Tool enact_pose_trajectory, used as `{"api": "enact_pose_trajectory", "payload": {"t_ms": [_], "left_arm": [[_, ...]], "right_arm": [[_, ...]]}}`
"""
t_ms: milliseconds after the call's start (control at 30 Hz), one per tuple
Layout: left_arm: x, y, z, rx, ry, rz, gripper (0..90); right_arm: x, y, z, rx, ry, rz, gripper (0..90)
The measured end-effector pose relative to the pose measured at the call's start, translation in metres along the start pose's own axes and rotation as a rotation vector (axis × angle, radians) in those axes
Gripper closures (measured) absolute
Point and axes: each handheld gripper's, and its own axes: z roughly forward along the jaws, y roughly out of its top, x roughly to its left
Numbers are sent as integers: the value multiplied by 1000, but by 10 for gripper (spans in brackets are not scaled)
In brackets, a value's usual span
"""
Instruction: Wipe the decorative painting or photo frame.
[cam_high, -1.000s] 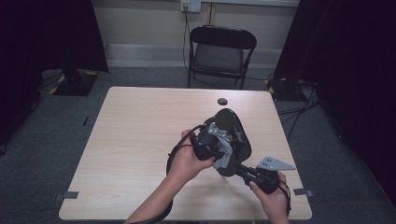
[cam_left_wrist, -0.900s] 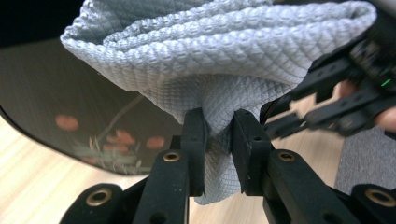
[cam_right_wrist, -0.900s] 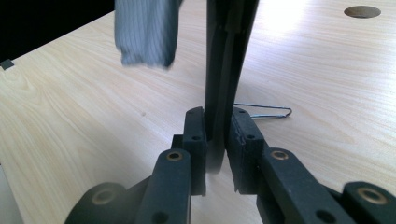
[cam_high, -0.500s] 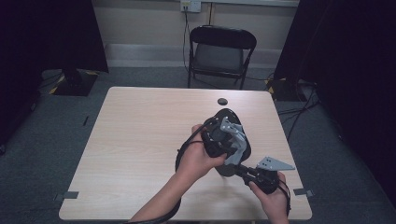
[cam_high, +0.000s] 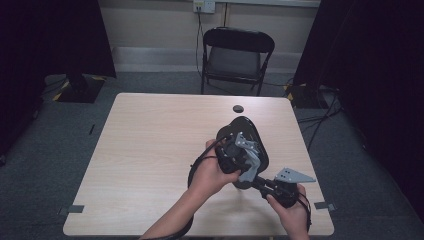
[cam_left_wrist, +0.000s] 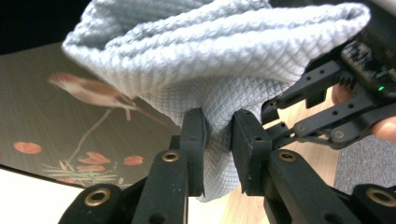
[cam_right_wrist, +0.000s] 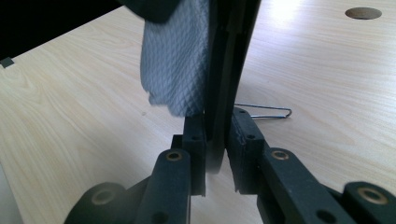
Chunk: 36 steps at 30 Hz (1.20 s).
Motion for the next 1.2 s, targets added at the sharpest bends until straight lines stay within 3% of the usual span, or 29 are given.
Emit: {"api": "enact_pose_trajectory", "payload": {"t_ms": [500, 667, 967, 1200], "left_arm": [[12, -22, 10, 19, -1, -38, 753], [17, -26, 11, 36, 18, -51, 764], [20, -36, 21, 31, -2, -73, 788], [21, -36, 20, 36, -1, -54, 818]], "right_arm": [[0, 0, 0, 0, 0, -1, 786], [0, 0, 0, -1, 1, 0, 786], [0, 0, 0, -1, -1, 0, 785], [0, 0, 0, -1, -1, 0, 785]]}}
